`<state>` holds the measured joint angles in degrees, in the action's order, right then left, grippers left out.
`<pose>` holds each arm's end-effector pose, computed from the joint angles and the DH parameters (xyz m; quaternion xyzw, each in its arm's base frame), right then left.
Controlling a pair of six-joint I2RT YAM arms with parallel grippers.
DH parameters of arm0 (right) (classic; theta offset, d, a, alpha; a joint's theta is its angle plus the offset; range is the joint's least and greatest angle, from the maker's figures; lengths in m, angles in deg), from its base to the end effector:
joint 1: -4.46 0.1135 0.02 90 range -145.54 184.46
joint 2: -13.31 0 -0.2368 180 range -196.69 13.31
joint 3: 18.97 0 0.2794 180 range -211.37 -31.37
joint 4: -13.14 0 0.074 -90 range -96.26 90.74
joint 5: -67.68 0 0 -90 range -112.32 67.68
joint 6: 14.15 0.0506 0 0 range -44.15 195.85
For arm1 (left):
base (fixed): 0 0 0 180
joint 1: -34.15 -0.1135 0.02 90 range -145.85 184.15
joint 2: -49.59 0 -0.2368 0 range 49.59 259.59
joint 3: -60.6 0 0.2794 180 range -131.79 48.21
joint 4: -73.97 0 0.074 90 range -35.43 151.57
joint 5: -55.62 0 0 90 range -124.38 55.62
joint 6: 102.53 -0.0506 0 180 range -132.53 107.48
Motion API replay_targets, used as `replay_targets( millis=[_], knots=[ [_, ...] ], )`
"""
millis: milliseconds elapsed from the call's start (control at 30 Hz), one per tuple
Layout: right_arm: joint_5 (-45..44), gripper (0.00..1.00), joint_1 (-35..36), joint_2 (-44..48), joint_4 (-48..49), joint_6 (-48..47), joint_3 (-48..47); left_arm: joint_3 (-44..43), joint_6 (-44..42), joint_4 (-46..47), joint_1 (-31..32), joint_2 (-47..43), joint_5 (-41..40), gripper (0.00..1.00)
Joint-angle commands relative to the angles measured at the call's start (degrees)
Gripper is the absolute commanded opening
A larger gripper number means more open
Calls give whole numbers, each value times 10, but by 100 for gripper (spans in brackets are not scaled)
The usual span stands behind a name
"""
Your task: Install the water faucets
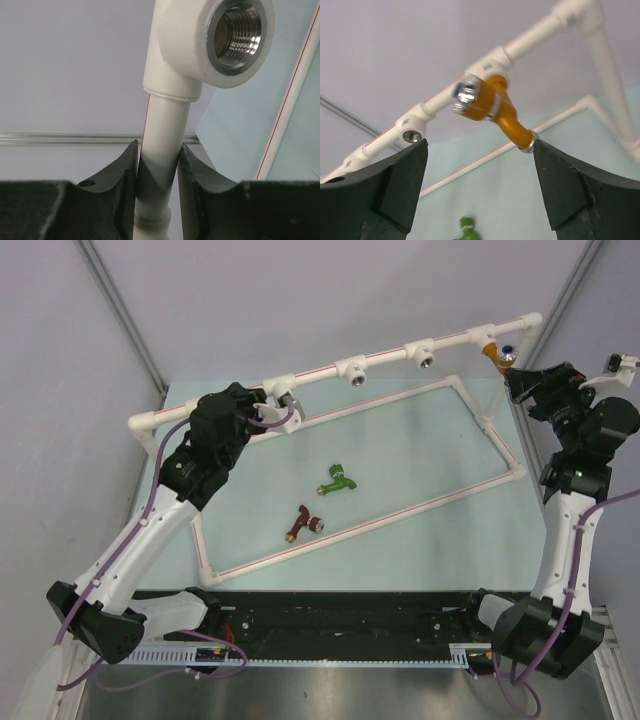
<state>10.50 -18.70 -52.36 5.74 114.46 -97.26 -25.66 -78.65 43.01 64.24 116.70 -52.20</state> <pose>0.2968 -0.0972 0.4009 0.1529 0.6621 0.2840 0.6765 0.2772 -0.1427 0.3983 0.5055 0.5847 0.3070 0.5553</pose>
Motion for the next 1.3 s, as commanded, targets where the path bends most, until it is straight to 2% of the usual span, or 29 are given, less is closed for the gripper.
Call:
replay_targets(
  millis=[0,200,333,433,600,800,900,1000,1033,1100,1133,1233,1267],
  knots=[
    [-22,93,3,56,40,-183,-39,5,50,-53,-4,5,-2,0],
    [-29,98,49,35,17,-308,-71,5,50,-53,-4,6,-3,0],
    [-100,100,98,3,-30,-434,-106,5,50,-53,-4,7,-2,0],
    [-138,100,109,-23,-30,-455,-117,5,50,-53,-4,8,-4,0],
    [-146,98,115,-60,-29,-464,-125,5,50,-53,-5,9,-5,0],
    [-134,86,117,-93,-27,-443,-133,4,50,-53,-4,14,-5,0],
    [-122,76,116,-104,-18,-426,-134,5,50,-53,-4,14,-5,0],
    [-111,61,109,-111,-8,-389,-135,4,49,-53,-4,14,-5,0],
    [-102,49,106,-112,2,-361,-135,5,48,-53,-4,14,-5,0],
    [-87,35,93,-115,12,-320,-135,5,49,-53,-4,14,-5,0],
    [-73,22,87,-118,25,-273,-135,6,49,-53,-4,14,-5,0],
    [-49,0,65,-126,54,-190,-135,6,49,-51,-4,14,-5,0],
    [-44,0,58,-129,62,-136,-135,5,49,-52,-4,14,-6,0]
  ],
)
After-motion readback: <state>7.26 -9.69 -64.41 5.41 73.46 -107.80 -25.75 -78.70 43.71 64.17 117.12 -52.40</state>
